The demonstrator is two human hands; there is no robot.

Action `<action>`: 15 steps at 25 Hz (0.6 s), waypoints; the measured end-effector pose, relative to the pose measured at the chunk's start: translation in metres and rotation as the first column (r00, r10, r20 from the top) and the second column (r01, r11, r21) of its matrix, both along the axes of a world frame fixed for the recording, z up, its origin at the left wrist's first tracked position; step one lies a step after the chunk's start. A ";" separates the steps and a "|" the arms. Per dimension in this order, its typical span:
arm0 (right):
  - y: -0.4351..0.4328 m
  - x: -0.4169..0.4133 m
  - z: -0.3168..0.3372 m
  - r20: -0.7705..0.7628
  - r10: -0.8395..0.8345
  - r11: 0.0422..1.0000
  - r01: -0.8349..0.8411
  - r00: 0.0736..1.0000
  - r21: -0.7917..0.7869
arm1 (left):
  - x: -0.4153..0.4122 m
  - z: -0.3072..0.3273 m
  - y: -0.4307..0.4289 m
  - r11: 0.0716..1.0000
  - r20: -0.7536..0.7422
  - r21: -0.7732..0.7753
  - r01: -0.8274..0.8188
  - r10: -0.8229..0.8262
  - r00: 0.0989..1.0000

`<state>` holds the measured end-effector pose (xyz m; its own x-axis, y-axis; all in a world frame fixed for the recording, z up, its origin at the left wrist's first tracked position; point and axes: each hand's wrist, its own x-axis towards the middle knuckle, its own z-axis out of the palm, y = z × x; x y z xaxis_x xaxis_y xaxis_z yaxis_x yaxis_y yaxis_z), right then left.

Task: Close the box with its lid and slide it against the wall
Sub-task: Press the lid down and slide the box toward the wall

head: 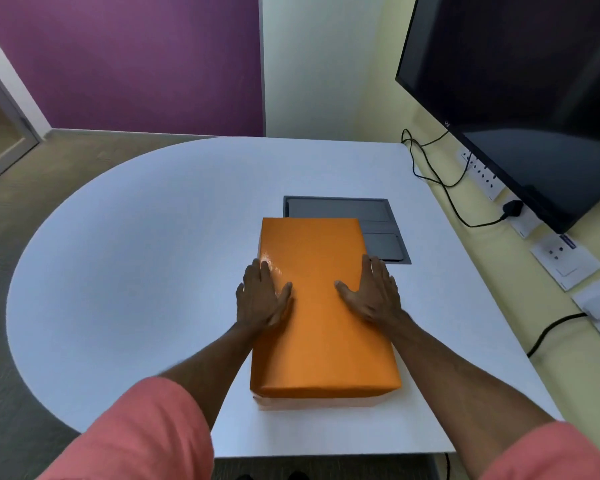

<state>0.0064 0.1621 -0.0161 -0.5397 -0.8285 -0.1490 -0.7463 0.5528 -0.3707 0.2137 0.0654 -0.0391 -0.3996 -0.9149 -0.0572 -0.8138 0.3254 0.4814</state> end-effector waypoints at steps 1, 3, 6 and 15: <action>-0.010 -0.003 0.003 0.001 0.031 0.999 -0.031 1.000 0.025 | -0.007 0.004 -0.009 0.999 0.024 0.005 0.041 -0.042 0.999; -0.027 -0.007 0.007 0.013 0.070 0.995 -0.070 0.997 0.068 | -0.019 0.010 -0.026 0.994 0.072 0.025 0.108 -0.110 0.991; -0.048 -0.013 0.011 0.031 0.086 0.989 -0.089 0.996 0.117 | -0.030 0.014 -0.049 0.980 0.144 0.079 0.181 -0.190 0.971; -0.072 -0.016 -0.001 0.047 0.129 0.963 -0.136 0.991 0.233 | -0.033 -0.003 -0.055 0.963 0.179 0.111 0.244 -0.261 0.949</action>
<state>-0.0098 0.0904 -0.0170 -0.4194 -0.8321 -0.3629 -0.8090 0.5240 -0.2665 0.1805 0.0102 -0.0421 -0.5911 -0.7735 -0.2286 -0.7893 0.4964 0.3614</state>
